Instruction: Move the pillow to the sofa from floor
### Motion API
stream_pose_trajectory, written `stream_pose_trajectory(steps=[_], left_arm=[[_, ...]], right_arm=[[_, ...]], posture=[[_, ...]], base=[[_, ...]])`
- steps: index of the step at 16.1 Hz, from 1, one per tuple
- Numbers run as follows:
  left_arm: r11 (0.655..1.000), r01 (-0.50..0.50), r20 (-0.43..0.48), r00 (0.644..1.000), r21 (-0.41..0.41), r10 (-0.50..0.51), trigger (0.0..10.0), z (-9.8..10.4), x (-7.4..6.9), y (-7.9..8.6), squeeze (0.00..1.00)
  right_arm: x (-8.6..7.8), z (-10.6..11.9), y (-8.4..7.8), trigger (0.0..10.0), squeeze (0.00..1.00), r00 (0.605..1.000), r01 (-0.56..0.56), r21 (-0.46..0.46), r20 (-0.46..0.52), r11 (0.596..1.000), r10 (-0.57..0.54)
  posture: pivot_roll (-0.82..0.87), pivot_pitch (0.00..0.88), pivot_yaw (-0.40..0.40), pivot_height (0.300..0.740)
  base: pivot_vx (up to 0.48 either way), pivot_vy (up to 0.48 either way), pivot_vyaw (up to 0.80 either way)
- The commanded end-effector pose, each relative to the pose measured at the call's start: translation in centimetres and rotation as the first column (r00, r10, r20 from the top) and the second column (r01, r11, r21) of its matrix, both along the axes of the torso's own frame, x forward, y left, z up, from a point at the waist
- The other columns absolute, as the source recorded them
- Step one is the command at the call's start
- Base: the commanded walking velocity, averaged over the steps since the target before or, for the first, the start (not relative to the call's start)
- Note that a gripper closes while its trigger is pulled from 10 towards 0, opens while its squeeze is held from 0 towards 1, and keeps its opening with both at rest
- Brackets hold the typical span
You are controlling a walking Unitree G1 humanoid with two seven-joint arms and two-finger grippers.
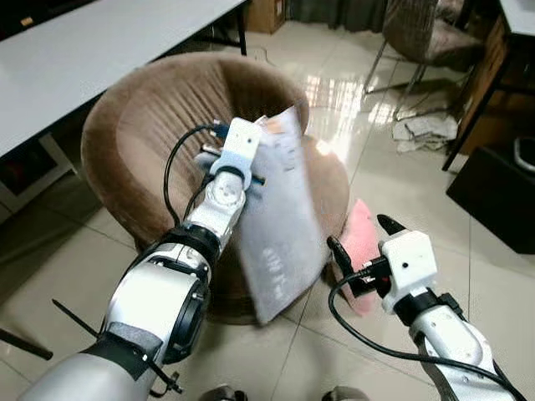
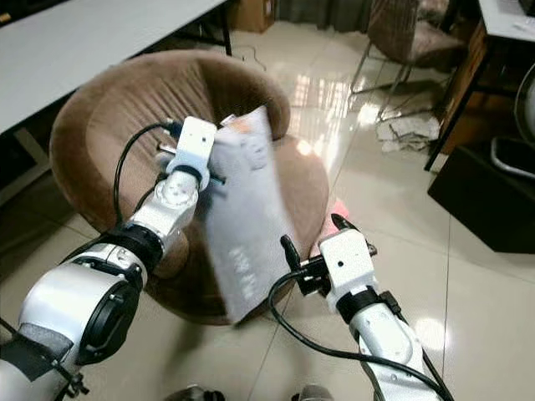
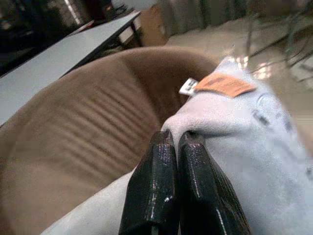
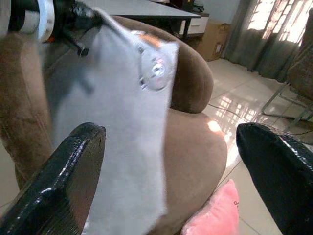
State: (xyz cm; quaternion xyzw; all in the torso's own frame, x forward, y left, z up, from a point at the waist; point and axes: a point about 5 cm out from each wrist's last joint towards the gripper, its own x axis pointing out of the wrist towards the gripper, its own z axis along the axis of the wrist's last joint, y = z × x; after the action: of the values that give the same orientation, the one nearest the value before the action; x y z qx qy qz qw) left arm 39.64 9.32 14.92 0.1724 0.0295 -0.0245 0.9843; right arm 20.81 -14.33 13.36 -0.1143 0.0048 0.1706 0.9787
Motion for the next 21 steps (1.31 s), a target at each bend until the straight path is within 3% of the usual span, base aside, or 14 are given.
stream_pose_trajectory(steps=[1, 3, 5, 6, 9, 11, 13, 17, 21], left_arm=[[0.999, -0.032, 0.081, 0.996, 0.01, 0.031, 10.0, 1.9, 0.6, 0.4, 0.0], [0.993, -0.008, 0.084, 0.996, -0.114, 0.018, 10.0, 2.3, 0.7, 0.6, 0.0], [0.977, 0.011, 0.009, 1.0, -0.213, -0.009, 10.0, 1.7, 0.7, 0.5, 0.0], [0.961, 0.093, 0.079, 0.994, -0.259, -0.074, 10.0, 2.4, 0.6, -0.1, 0.0], [0.928, 0.217, 0.197, 0.967, -0.303, -0.162, 10.0, 3.5, 0.2, -0.7, 0.0], [0.881, 0.377, 0.372, 0.891, -0.286, -0.26, 10.0, 4.5, -1.3, -0.8, 0.0], [0.877, 0.389, 0.404, 0.877, -0.281, -0.259, 10.0, 4.4, -2.4, -0.4, 0.0], [0.879, 0.36, 0.41, 0.886, -0.313, -0.217, 10.0, 4.2, -3.8, 0.1, 0.0], [0.906, 0.297, 0.395, 0.904, -0.301, -0.165, 10.0, 4.2, -4.6, 0.9, 0.0]], right_arm=[[-0.3, 0.3, 0.3, 10.0, 0.0, 1.0, -0.012, -0.001, 0.002, 1.0, 0.012], [0.2, -0.2, -0.2, 10.0, 0.0, 0.998, 0.053, -0.024, -0.029, 0.998, -0.053], [1.0, -0.5, -0.8, 10.0, 0.0, 0.991, 0.127, -0.029, -0.03, 0.991, -0.128], [1.7, -0.4, -0.8, 10.0, 0.0, 0.988, 0.154, -0.026, -0.014, 0.988, -0.154], [2.6, -0.2, -0.7, 10.0, 0.0, 0.982, 0.187, 0.007, -0.006, 0.982, -0.187], [3.5, 0.3, -0.4, 10.0, 0.0, 0.977, 0.211, 0.061, 0.014, 0.976, -0.212], [4.2, 0.4, -0.2, 10.0, 0.0, 0.976, 0.215, 0.073, 0.024, 0.974, -0.217], [4.9, 0.5, -0.4, 10.0, 0.0, 0.972, 0.23, 0.091, 0.033, 0.969, -0.233], [5.5, 0.4, 0.3, 10.0, 0.0, 0.983, 0.175, 0.073, 0.039, 0.982, -0.178]], posture=[[-0.23, 0.14, 0.088, 0.74], [-0.22, 0.142, 0.073, 0.74], [-0.19, 0.141, 0.059, 0.74], [-0.17, 0.137, 0.049, 0.74], [-0.15, 0.117, 0.045, 0.74], [-0.13, 0.098, 0.044, 0.74], [-0.12, 0.088, 0.045, 0.74], [-0.11, 0.068, 0.04, 0.74], [-0.09, 0.045, 0.032, 0.74]], base=[[0.0, 0.0, 0.0], [0.0, 0.0, 0.0], [0.0, 0.0, 0.0], [0.0, 0.0, 0.0], [0.0, 0.0, 0.0], [0.352, 0.0, -0.31], [0.403, 0.0, -0.71], [0.421, 0.0, -0.8], [0.43, 0.0, -0.16]])
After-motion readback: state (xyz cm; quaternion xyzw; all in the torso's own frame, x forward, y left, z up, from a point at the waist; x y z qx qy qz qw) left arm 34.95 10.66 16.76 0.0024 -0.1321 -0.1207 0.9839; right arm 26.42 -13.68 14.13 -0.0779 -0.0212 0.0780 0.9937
